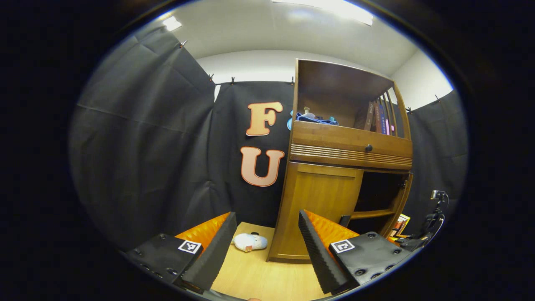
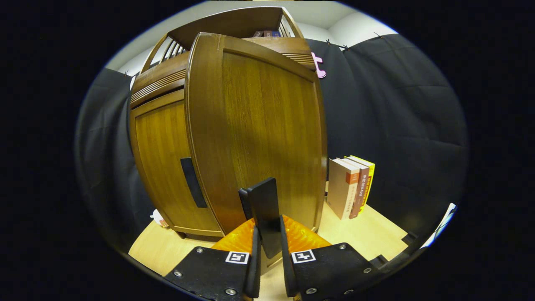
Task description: Open the right door of the double-door shoe cabinet with the right hand, and open the left door with the left hand.
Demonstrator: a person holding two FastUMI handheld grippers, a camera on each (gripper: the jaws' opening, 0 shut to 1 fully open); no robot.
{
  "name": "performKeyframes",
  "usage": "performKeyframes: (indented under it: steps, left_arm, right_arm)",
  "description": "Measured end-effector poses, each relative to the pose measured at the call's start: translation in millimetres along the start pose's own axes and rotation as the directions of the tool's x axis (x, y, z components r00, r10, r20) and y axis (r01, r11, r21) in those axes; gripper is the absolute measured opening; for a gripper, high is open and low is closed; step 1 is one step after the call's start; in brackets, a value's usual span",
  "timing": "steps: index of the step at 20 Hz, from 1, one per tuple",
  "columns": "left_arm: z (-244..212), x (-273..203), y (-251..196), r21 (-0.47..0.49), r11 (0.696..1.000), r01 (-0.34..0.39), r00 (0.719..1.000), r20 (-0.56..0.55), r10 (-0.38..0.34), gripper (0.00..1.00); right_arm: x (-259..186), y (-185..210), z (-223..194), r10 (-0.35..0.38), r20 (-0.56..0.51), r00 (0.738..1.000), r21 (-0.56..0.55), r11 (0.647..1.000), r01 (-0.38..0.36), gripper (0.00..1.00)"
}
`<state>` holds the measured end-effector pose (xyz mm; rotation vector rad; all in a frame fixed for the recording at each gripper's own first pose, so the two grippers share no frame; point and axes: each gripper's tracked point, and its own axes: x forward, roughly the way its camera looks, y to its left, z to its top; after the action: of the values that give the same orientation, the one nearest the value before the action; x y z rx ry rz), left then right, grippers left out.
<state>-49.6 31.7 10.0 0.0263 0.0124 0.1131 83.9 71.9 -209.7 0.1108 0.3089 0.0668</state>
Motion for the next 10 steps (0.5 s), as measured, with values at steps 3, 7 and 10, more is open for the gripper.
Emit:
performKeyframes:
  steps: [3, 7, 10]
  left_arm:
    - [0.4, 3.4, -14.9, 0.002, 1.000, 0.021, 1.000, 0.001, -0.021, 0.97]
    - [0.1, 6.7, -40.6, -0.007, 0.998, 0.055, 0.999, 0.004, -0.055, 0.94]
    - [-3.2, 10.2, -63.6, -0.013, 0.997, 0.081, 0.997, -0.005, -0.081, 0.94]
  right_arm:
    - [-13.7, -24.0, 1.4, -0.042, -0.005, 0.999, -0.012, 0.999, 0.041, 0.19]
    - [-28.9, -73.8, 2.7, -0.135, -0.011, 0.991, -0.013, 0.991, 0.135, 0.08]
    - [-35.7, -103.6, 5.2, -0.151, -0.013, 0.988, -0.002, 0.989, 0.151, 0.00]
